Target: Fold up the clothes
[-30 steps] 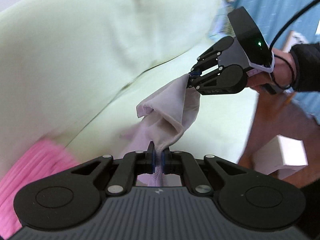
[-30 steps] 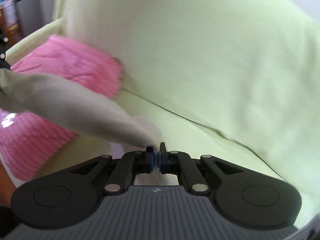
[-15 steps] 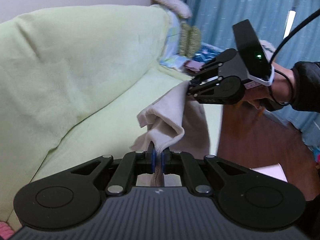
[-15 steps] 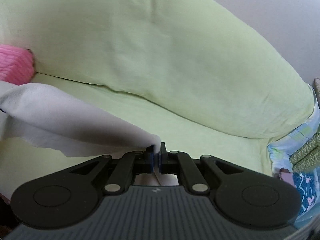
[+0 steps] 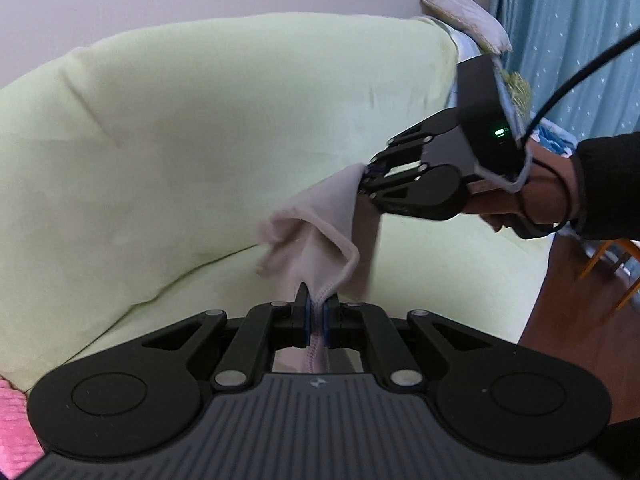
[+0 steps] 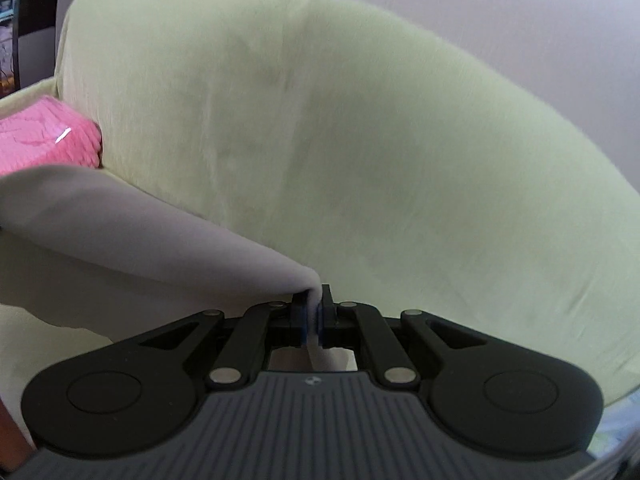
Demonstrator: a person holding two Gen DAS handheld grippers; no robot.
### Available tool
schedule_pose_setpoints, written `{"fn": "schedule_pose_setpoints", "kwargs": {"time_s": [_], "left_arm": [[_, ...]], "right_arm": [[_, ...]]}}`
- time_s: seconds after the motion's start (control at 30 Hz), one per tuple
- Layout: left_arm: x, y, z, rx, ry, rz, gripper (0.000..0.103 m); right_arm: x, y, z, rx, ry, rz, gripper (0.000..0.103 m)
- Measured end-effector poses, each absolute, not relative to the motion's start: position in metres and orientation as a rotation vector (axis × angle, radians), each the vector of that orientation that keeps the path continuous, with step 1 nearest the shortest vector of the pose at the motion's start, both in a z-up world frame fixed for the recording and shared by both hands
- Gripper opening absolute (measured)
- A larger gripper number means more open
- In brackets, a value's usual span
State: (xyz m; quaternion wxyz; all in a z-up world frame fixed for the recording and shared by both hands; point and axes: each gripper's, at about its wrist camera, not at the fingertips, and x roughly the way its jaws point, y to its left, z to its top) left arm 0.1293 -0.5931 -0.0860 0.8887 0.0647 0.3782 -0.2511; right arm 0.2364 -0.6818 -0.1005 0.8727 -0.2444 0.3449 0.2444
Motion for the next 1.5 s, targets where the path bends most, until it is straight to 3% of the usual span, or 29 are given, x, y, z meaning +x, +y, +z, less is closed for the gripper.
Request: {"fn": "schedule_pose_setpoints", "kwargs": {"time_s": [0.13,0.17,0.33,0.4,0.53,1.07,1.33,1.43,1.5], "left_arm": [[0.128,-0.624,-0.132,0.102,0.832,-0.598,0.002],[0.122,-0.637,-0.157,0.077,0.855,-0.63,0.002],[0.092,-0.697,-0.238,0.046,0.968,-0.73,0.002],[0.085,-0.72,-0.261,0.041,0.998,-0.749,0.002],[0.078,-0.763,-0.293,0.02,1.008,-0.76,0.002],[0.053,-0.869,-0.394,0.194,0.84,-0.859,0.002],[0.023,-0.877,-0.413,0.273,0.688,-0.849,0.003],[0.013,-0.873,-0.401,0.259,0.688,-0.813,0.015],[-0.002,-0.869,-0.386,0.254,0.683,-0.789,0.039]], "right_arm": [[0.217,-0.708,-0.147,-0.525,0.848,0.487,0.009],[0.208,-0.713,-0.16,-0.532,0.871,0.482,0.014],[0.148,-0.752,-0.223,-0.539,1.024,0.426,0.018],[0.137,-0.769,-0.236,-0.522,1.043,0.428,0.029],[0.119,-0.801,-0.257,-0.49,1.051,0.442,0.033],[0.137,-0.944,-0.313,-0.402,0.709,0.374,0.039],[0.123,-0.947,-0.341,-0.38,0.558,0.346,0.041],[0.098,-0.947,-0.328,-0.363,0.532,0.345,0.045],[0.082,-0.949,-0.316,-0.348,0.53,0.351,0.048]]}}
